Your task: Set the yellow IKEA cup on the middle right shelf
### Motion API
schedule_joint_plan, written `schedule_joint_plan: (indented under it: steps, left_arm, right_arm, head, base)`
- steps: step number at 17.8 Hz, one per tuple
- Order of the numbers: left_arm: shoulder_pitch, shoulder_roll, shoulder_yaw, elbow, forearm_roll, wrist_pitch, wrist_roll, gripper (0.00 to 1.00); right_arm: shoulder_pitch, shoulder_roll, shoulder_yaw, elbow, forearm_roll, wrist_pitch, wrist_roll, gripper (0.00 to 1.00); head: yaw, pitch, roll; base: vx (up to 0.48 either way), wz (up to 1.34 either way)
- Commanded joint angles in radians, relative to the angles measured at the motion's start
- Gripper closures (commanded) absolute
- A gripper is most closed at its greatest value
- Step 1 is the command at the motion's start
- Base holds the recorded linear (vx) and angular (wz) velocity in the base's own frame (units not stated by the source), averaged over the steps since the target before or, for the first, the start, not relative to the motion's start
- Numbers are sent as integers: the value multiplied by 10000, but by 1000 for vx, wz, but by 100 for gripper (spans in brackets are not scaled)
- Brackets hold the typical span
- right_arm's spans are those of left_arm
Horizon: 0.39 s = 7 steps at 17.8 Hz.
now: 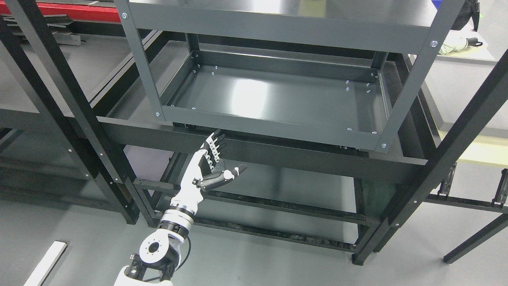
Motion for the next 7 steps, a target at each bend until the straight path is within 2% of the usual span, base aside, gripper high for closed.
schedule_joint_plan:
  steps: [1, 7]
  left_arm:
    - [594, 168, 740, -376, 9, 9, -8, 2]
    - [657, 168, 664, -805, 9, -22, -115, 2]
  right_arm:
    - [110, -175, 169, -1, -245, -9, -2149, 1]
    - [110, -175, 169, 14, -245, -9, -2149, 1]
  head:
    - [0, 0, 0]
    - [0, 0, 0]
  base:
    - [0, 0]
    - [0, 0]
